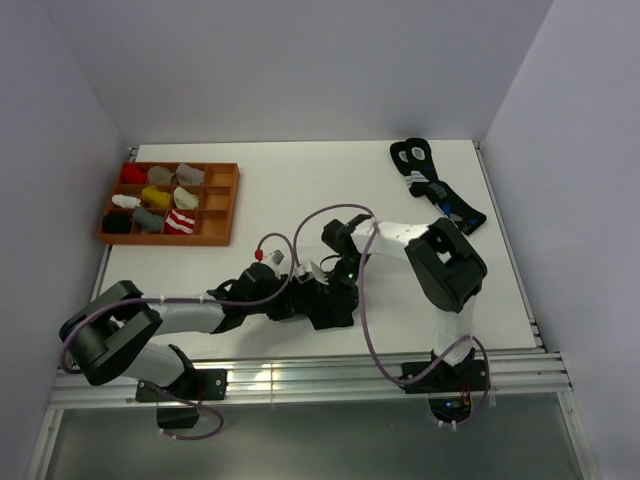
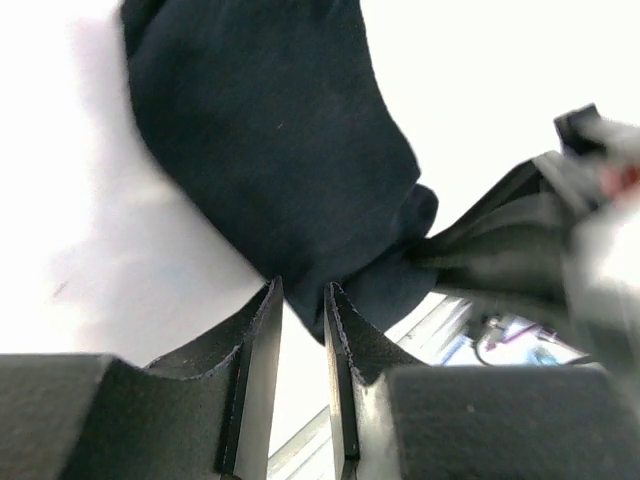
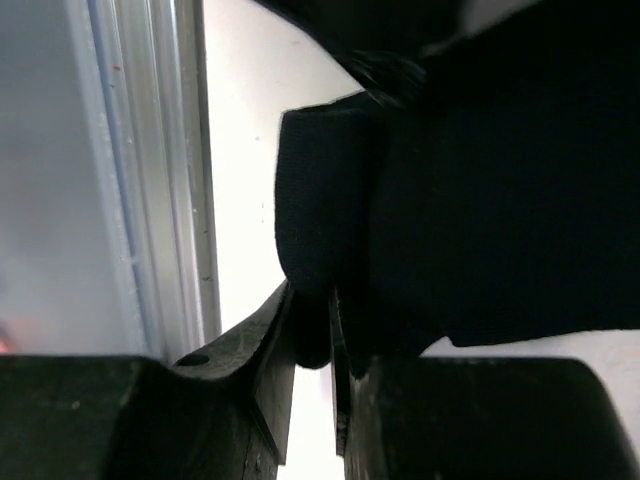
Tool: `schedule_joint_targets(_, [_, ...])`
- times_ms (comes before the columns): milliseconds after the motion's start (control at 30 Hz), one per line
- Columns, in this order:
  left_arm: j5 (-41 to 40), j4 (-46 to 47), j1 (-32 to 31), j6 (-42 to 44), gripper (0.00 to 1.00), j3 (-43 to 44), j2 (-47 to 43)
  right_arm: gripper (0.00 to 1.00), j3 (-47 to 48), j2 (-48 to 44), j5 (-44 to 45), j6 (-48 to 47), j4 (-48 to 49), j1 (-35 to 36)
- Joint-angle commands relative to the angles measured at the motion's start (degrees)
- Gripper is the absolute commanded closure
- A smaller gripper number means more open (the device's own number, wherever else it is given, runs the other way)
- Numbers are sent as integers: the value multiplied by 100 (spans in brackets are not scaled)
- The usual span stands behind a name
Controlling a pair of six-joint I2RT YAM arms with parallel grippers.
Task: Roll the socks
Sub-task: Roll the sock at the center of the board.
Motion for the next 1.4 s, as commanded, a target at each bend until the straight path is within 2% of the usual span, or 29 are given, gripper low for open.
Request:
schedule_joint_targets(0, [-1064,404,-293,140,71,-265,-521,78,678,599,-410,-279,-1093,-182])
schedule_joint_targets(67, [-1268,448,-592,297,70,-414,-784,77,1002,915,-472,-183,-1218,-270])
schedule_joint_targets(233, [-2453,763,-1487,772,69,-599,-979,77,1645,1461,-534,-51,-1807,-279])
schedule_joint_targets(333, [-2823,1097,-1822,1351,67,-678,-1084,77,1944,1777,-507,19,-2062,-288])
schedule_joint_targets(567, [-3184,1538,-2087,2477,60,-635,-1076,76,2243,2208,-437,20,-2405,-296])
schedule_joint_targets(833, [-2421,1582,-2096,3523,53,-134,-655,76,2480,2463,-410,-51,-2765,-296])
schedule_joint_targets(1133, [-1919,1836,-2087,3665,53,104,-4,76,2586,2490,-419,90,-2748,-296])
schedule_joint_targets(1367, [-1981,2057,-2061,3577,53,-116,146,76,2569,2481,-419,81,-2765,-305])
